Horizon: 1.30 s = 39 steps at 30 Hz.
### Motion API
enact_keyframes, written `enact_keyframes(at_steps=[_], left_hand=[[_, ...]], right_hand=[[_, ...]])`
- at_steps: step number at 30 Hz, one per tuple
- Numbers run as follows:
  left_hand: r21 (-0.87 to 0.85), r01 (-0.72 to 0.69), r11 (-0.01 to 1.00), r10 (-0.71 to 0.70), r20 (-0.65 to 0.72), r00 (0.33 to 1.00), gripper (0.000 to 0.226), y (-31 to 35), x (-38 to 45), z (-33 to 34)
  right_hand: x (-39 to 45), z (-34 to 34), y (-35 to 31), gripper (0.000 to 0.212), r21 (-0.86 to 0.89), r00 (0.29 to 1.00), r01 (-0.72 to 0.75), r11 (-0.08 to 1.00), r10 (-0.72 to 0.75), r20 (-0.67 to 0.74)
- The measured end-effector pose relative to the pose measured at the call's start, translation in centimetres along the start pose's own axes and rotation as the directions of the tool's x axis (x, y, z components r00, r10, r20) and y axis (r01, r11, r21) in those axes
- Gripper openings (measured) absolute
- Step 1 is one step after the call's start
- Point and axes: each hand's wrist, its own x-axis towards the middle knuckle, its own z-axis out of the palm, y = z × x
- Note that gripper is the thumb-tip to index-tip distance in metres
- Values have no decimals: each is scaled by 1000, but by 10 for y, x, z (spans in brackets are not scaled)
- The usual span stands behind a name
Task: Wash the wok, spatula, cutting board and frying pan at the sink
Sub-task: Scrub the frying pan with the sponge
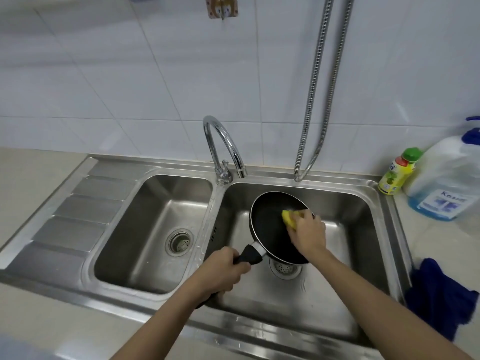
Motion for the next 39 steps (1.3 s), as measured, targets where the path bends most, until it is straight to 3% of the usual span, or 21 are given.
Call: enact_keyframes(at_steps=[2,4,6,8,10,12,14,16,18,20,22,23,26,28,31,34,37,39], left_hand=[[-50,23,999,-25,-48,999,15,-3,5,1],[11,24,1000,-23,-89,996,14,-4,10,2],[142,14,990,1,-101,995,15,-2,14,2],[264,-10,965,32,-78,996,17,-1,13,3],[346,-47,937,63,-37,997,19,-2,8,6],[405,-73,911,86,-15,996,19,-4,2,9],[439,-75,895,98,-29,995,18,-5,1,6],[417,-43,908,81,-74,994,17,-7,5,1],[370,3,929,47,-126,991,14,-9,11,-1],[326,48,944,6,-164,986,17,-11,16,1],[347,61,936,0,-172,985,20,-10,19,7],[392,56,918,11,-166,986,21,-9,19,10],[585,-2,811,98,-133,986,22,-6,16,15],[682,-41,730,168,-120,978,17,-5,11,14],[763,-52,644,218,-118,969,18,-8,4,11],[733,-30,680,201,-148,968,18,-15,1,8],[615,23,788,150,-228,962,15,-23,5,4],[576,48,816,134,-269,954,14,-27,8,3]], right_hand=[[-8,4,-1,36,-29,994,20,999,-17,104],[-20,-2,-15,31,274,971,12,962,-77,228],[-28,-11,-35,25,629,934,-77,773,-164,316],[-27,-12,-51,24,766,959,-88,637,-154,238],[-15,-5,-54,31,809,992,-80,582,-35,124],[-1,4,-38,37,664,1000,10,748,-2,-14],[11,14,-6,44,218,976,175,960,-141,-165],[11,14,25,49,-120,935,271,955,-291,-201],[3,9,34,46,-275,948,286,918,-313,-59],[-7,5,27,39,-209,961,255,944,-223,166],[-19,-5,12,31,129,938,94,987,-132,321],[-25,-8,4,27,330,918,5,944,-136,374],[-33,-8,-22,28,644,921,-47,763,-216,323],[-28,-4,-36,38,730,971,-41,683,-144,189],[-7,6,-32,41,651,997,14,759,-58,45],[3,16,-5,40,405,1000,-3,914,-4,17],[-15,26,5,37,137,994,17,990,-31,104],[-30,28,-4,31,246,969,12,969,-72,237]])
